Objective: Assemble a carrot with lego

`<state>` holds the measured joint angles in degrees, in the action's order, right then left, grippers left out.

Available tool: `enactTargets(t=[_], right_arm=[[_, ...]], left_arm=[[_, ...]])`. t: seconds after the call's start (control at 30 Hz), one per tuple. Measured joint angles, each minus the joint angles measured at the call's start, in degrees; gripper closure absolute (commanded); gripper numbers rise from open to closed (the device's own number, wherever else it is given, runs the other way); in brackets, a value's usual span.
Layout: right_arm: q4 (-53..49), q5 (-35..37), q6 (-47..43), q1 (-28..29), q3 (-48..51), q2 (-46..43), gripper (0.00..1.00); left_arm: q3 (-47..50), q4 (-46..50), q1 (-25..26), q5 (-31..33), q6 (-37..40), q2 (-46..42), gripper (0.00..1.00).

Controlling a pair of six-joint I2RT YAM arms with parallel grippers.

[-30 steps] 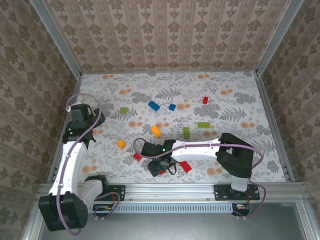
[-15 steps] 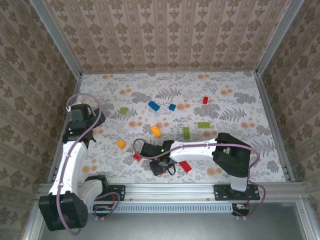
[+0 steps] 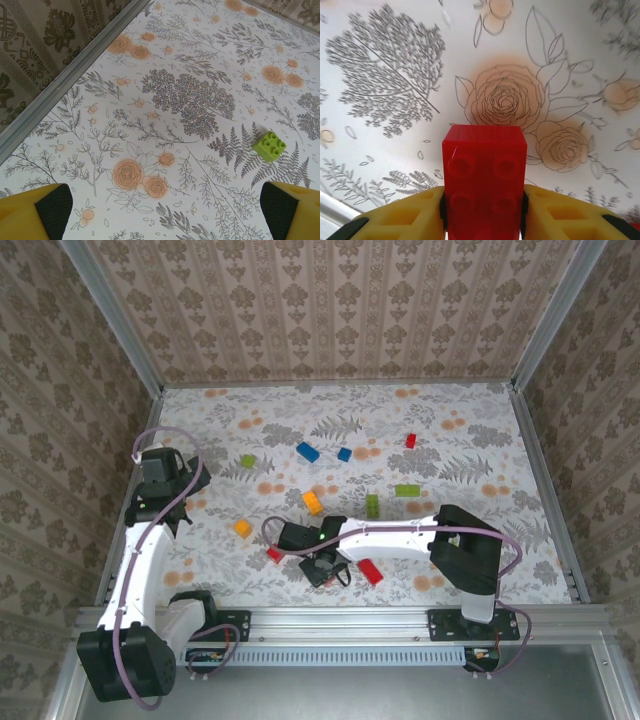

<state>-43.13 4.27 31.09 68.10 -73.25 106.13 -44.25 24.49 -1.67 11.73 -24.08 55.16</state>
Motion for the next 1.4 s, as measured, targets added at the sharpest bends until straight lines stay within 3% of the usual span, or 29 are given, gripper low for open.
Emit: enactTargets(t=[0.3, 0.53, 0.8, 1.4], right_arm=[[-7.37, -0.04, -10.71, 0.00, -15.87, 0.94, 0.60], [-10.01, -1.86, -17.09, -0.22, -24.46, 8.46, 0.60], [-11.32, -3.72, -20.52, -1.46, -29.42, 14.49, 0.60], [-11.32, -7.72, -22.40, -4.22, -33.79, 19.12, 0.60]], left_arm=[[0.00, 0.00, -0.17, 0.00, 0.02, 0.02, 0.00], [0.00, 0.00, -0.35, -0.02, 0.00, 0.24, 0.00], [0.00, 0.00, -0.37, -0.48, 0.00, 0.39, 0.00], [0.00, 0.00, -0.37, -1.09, 0.02, 1.14, 0.00]])
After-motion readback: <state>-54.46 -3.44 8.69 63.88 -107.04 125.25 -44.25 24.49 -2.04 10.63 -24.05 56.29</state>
